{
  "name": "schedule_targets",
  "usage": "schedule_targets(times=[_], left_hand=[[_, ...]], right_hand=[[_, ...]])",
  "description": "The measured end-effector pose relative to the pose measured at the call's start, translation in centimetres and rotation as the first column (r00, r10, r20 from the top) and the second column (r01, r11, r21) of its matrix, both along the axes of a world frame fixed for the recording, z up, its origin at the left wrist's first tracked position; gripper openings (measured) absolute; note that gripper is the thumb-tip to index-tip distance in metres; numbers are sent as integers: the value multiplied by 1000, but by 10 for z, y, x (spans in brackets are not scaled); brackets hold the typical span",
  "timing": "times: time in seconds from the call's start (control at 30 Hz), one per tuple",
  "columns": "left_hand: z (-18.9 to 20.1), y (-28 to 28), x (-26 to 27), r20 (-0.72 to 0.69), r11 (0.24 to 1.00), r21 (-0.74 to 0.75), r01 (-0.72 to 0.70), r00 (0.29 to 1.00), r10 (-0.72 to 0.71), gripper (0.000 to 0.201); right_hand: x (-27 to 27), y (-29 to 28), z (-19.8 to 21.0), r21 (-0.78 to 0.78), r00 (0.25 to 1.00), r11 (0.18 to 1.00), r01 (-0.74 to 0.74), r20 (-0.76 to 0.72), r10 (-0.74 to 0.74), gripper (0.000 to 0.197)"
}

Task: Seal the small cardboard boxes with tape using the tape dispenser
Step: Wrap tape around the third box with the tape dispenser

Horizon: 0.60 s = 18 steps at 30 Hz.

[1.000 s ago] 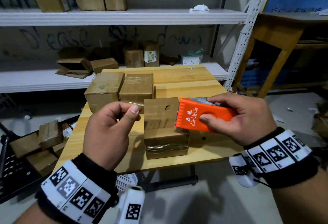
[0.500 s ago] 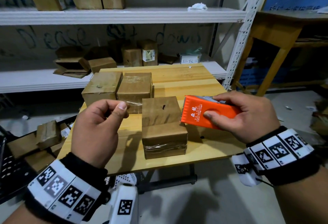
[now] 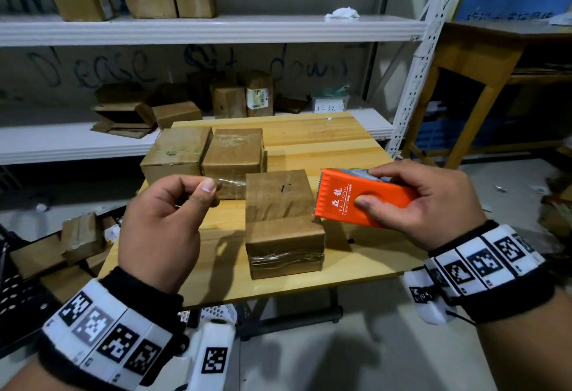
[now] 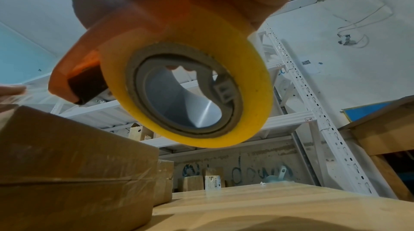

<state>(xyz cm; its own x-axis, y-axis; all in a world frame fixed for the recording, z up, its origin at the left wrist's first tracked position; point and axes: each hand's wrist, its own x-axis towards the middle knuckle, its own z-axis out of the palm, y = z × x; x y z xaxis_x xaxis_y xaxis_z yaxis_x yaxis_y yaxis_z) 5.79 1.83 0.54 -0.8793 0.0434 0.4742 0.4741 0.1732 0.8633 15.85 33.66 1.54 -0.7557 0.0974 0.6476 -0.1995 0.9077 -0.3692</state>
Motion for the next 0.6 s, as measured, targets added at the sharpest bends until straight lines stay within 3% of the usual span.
schedule_targets(times=[0.6], left_hand=[[2, 3, 4, 3, 1000, -16, -15, 1000, 15, 16]], right_hand=[[-3, 2, -5, -113, 999, 993, -39, 23, 41, 57]])
